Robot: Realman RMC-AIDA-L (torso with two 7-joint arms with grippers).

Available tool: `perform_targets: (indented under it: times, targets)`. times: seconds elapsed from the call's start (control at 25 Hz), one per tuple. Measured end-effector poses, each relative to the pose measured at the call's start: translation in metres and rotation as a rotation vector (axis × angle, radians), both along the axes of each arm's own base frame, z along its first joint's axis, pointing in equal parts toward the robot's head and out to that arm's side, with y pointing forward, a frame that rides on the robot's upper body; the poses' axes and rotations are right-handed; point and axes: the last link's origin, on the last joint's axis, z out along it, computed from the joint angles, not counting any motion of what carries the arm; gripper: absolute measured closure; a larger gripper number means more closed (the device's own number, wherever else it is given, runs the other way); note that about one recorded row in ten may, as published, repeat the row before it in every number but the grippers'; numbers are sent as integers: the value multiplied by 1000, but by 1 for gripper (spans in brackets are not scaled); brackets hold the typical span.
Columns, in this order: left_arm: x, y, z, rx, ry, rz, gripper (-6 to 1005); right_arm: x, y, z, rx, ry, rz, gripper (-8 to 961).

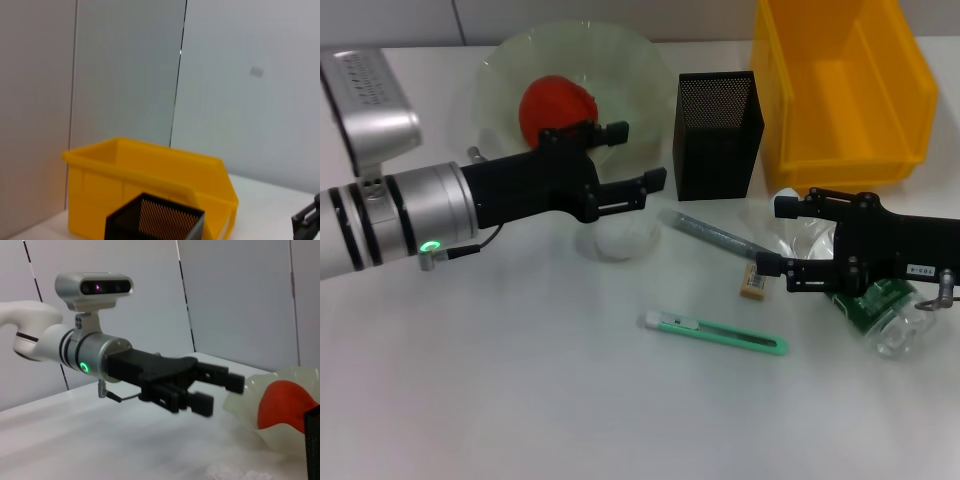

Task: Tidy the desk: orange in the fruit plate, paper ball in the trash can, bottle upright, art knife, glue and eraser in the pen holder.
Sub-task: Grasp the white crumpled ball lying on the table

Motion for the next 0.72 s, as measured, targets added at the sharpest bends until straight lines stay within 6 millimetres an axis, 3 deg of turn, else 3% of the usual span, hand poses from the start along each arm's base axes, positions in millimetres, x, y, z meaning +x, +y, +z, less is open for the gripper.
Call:
perform_targets:
  times: [0.2, 0.72]
  targets:
    - [3, 6, -8, -63, 99, 18, 222, 0, 0, 0, 1, -1, 1, 187]
    - [11, 15, -2, -150, 335, 31, 225, 3, -2, 0, -2, -1, -8, 191]
